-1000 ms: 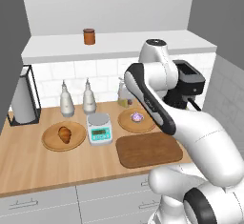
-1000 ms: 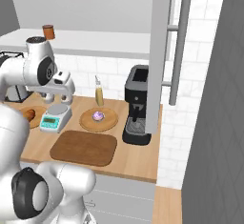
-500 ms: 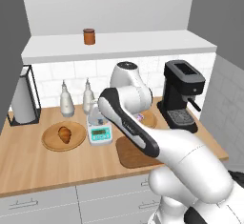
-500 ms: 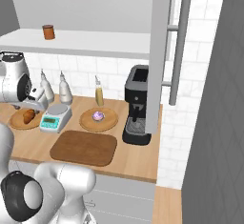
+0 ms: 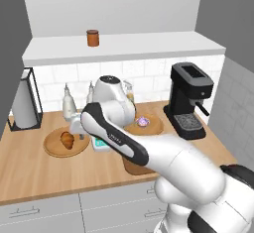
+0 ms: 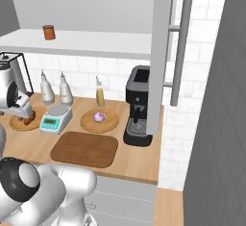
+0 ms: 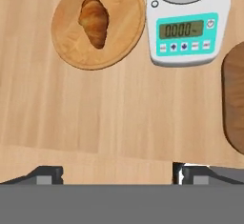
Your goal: From the different types of pastries on the counter, select a croissant and place it on the cutting board. Then retrieve a jar of jam from the cabinet and place it alongside the croissant on the cutting board.
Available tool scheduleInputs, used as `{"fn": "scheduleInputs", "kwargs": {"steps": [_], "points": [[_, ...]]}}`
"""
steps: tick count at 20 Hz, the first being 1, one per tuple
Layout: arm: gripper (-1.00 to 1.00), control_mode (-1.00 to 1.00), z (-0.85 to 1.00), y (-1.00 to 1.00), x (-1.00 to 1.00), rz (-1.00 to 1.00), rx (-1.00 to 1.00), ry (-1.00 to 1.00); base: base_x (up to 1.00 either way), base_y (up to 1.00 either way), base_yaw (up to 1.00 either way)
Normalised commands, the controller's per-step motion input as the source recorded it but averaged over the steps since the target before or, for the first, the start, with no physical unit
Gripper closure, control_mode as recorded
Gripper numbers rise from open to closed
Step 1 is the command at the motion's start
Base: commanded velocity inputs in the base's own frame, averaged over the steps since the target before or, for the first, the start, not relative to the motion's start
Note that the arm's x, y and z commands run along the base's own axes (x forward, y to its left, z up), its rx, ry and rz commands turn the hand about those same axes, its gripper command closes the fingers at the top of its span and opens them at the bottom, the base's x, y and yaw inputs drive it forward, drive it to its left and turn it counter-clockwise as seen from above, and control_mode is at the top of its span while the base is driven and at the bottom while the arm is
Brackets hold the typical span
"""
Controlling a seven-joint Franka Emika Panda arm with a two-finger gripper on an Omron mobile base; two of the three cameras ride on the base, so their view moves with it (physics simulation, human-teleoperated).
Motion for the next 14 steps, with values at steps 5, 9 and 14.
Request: {"fn": "scheduleInputs", "kwargs": {"steps": [5, 9, 14], "points": [[-1.0, -1.0, -0.01, 0.77, 0.38, -0.04, 0.0, 0.19, 0.0, 0.0, 0.0], [-1.0, -1.0, 0.0, 0.01, 0.09, 0.0, 0.06, 0.05, 0.0, 0.0, 0.0], [-1.0, -1.0, 0.0, 0.0, 0.35, 0.0, 0.0, 0.02, 0.0, 0.0, 0.0]]}}
